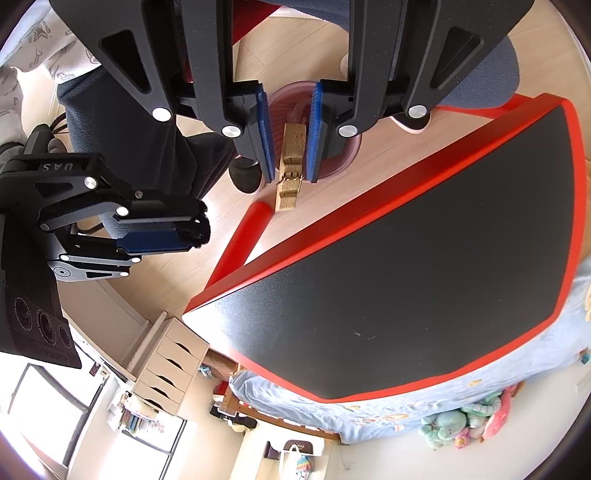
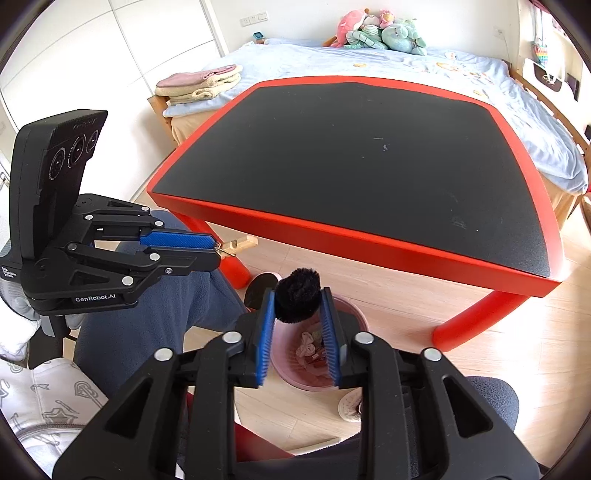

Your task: Collect trash

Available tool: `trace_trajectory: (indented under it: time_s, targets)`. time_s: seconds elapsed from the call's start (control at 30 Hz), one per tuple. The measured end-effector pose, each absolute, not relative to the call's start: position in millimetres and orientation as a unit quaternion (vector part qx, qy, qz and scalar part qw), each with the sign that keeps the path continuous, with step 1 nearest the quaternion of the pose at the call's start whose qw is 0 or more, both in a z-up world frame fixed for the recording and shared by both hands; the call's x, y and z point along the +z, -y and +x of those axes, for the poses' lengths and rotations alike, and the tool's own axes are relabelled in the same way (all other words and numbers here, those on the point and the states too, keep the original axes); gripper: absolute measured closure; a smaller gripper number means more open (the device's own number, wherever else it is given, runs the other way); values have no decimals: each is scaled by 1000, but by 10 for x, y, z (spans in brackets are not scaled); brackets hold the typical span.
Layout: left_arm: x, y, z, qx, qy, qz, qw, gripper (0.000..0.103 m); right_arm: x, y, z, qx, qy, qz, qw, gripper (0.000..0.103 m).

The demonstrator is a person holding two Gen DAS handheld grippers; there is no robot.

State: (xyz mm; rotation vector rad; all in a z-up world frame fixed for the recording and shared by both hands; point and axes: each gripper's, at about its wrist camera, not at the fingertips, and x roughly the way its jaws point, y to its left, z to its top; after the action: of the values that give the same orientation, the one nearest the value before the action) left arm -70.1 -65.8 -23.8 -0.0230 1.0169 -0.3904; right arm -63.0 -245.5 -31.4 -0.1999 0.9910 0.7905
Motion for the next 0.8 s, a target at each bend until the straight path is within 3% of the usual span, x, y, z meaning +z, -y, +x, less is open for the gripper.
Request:
trace_trajectory:
  time_s: [0.03,0.07,0.1,0.13,0.27,0.8]
  targets:
    - [-234,639,-689,-179,-482,-12,857,46,-311,2475,-618,363,-460,-91,805,23]
    - [-222,622,-684,-172,-478,-14,861,33,-309,2489,-609,358,-458,-91,808,13]
    - [-201,607,-692,-168,-470,-18,866,14,-318,2501,-603,354,-460,-92,809,12]
    - [-185,600,-696,-163,-464,-19,871,11,-328,2507,-591,350,-462,-93,809,8]
    - [-191,578,-687,-152,-465,-19,872,8,-375,2523,-585,343,-468,-91,810,3]
    - [-130,454,-690,-134,-466,-31,874,8,-318,2470,-498,338,-467,-87,812,3]
